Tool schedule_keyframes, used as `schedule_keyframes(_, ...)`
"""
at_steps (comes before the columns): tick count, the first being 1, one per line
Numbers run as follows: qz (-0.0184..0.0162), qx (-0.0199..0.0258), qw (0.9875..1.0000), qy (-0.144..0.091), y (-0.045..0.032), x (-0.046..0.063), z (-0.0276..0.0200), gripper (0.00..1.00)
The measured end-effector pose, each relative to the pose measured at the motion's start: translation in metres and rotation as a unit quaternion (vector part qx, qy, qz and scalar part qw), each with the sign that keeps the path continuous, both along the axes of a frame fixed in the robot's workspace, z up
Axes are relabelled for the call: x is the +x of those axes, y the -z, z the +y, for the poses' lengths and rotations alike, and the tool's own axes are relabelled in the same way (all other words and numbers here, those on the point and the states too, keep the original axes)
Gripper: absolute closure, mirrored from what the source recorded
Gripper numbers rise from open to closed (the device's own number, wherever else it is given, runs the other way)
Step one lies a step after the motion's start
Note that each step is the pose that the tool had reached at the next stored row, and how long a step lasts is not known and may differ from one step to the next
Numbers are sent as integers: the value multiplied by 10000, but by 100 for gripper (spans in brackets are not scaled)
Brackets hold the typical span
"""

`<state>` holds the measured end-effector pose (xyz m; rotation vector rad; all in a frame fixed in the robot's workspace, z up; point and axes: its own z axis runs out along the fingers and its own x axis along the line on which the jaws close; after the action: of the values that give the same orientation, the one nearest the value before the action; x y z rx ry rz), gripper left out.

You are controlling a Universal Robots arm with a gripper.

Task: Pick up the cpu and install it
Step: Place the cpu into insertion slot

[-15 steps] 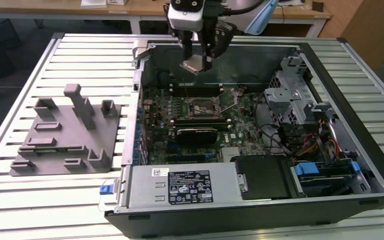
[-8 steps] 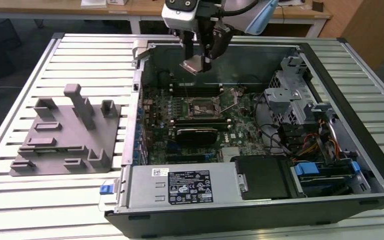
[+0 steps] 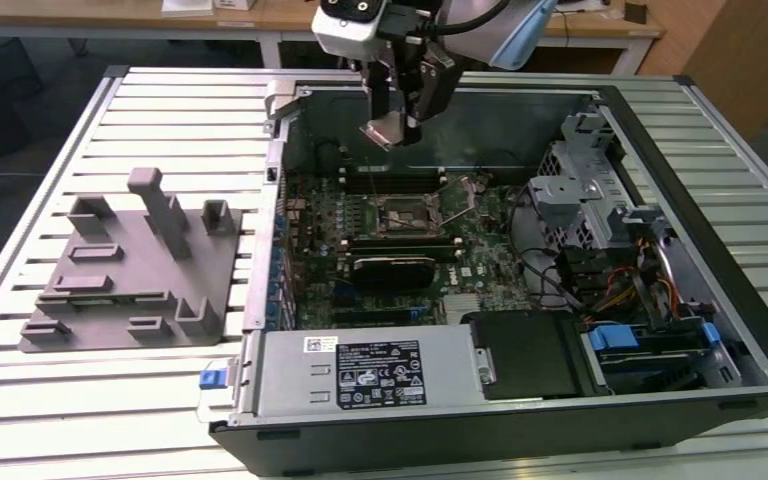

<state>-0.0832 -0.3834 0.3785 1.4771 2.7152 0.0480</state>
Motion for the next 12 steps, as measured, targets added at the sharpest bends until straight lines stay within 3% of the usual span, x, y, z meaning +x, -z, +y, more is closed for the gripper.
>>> schedule_keyframes(6,0,-1,9994,351,9,0,5,47)
schedule_keyframes(12,0,0,9976,688,14,0,8,47)
